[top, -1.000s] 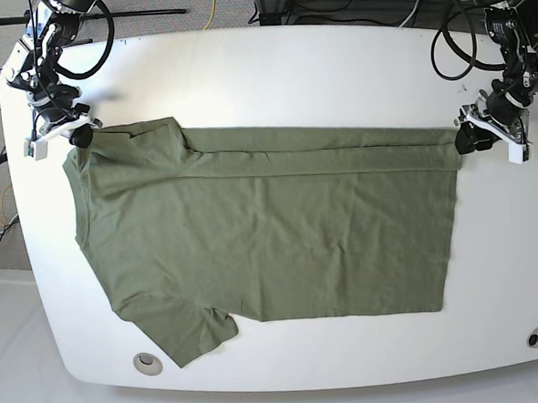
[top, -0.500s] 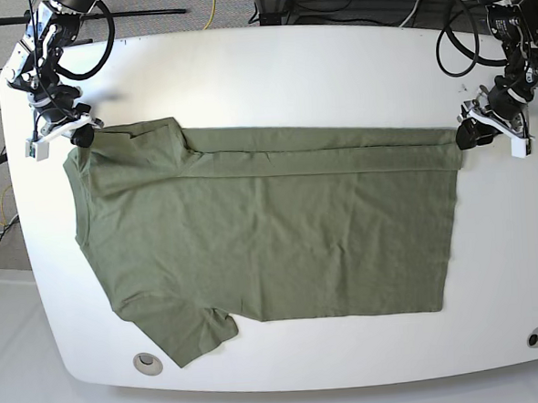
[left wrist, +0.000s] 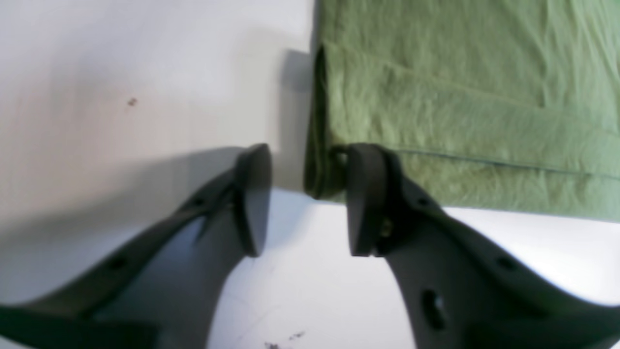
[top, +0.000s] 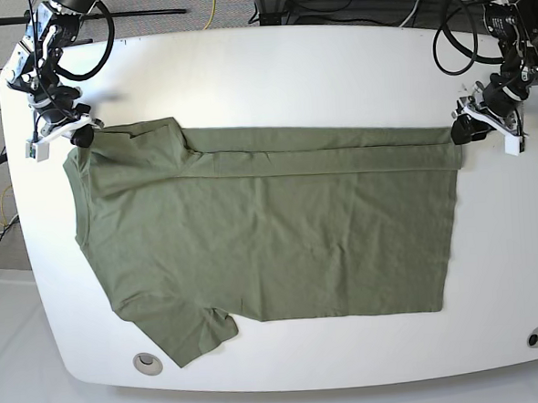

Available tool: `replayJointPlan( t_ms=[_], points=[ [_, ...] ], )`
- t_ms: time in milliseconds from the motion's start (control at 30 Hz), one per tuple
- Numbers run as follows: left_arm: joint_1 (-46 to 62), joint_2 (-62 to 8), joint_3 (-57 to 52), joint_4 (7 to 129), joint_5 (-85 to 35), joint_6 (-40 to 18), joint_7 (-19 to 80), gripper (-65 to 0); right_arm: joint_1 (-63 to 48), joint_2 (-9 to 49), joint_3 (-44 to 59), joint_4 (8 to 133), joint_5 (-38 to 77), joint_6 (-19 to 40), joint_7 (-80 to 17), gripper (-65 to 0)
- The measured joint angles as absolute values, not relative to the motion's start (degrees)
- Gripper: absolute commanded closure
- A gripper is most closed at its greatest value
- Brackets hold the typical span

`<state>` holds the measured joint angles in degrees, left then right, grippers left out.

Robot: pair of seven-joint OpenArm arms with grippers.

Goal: Fold the T-shirt properly
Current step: 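Close both grippers on the ends of the folded shoulder strip, then drag the shirt by the fold ends toward the robot with both grippers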

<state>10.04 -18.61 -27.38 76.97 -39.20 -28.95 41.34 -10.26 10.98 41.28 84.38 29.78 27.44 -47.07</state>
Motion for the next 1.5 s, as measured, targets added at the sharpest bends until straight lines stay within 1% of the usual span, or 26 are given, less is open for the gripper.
replayJointPlan(
  t_ms=[67,133,200,667,800,1067,1100,1500],
  points=[
    [10.07,-18.61,-27.29,76.97,-39.00,-28.97,41.32,-16.2,-10.24,11.00,41.28,84.42,29.76,27.42,-47.20,0.0],
    [10.20,-18.61,-27.16,76.97,-38.98,-28.97,41.34,-20.4,-10.26,10.96,41.28,84.42,29.78,27.42,-47.20,0.0],
    [10.31,-18.59,-27.14,76.97,-39.03,-29.08,41.30,-23.3,-10.31,10.98,41.28,84.42,29.78,27.44,-47.22,0.0],
    [10.02,-17.65,-27.24,74.72,-40.84,-29.63,39.18,-23.1,-10.37,10.94,41.30,84.42,29.76,27.40,-47.20,0.0],
    [10.20,-17.67,-27.20,75.05,-40.77,-29.63,39.33,-19.1,-10.35,10.94,41.30,84.34,29.74,27.40,-47.22,0.0],
    [11.09,-17.65,-27.09,75.50,-40.53,-29.63,39.55,-0.8,-10.33,10.92,41.25,84.31,29.76,27.42,-47.22,0.0],
    [11.14,-17.65,-27.03,75.50,-40.49,-29.63,39.57,0.0,-10.33,10.92,41.25,84.31,29.76,27.42,-47.22,0.0],
    [10.85,-17.69,-26.87,75.16,-40.82,-29.58,40.29,0.0,-10.24,10.94,41.23,84.31,29.71,27.42,-47.20,0.0]
  ],
)
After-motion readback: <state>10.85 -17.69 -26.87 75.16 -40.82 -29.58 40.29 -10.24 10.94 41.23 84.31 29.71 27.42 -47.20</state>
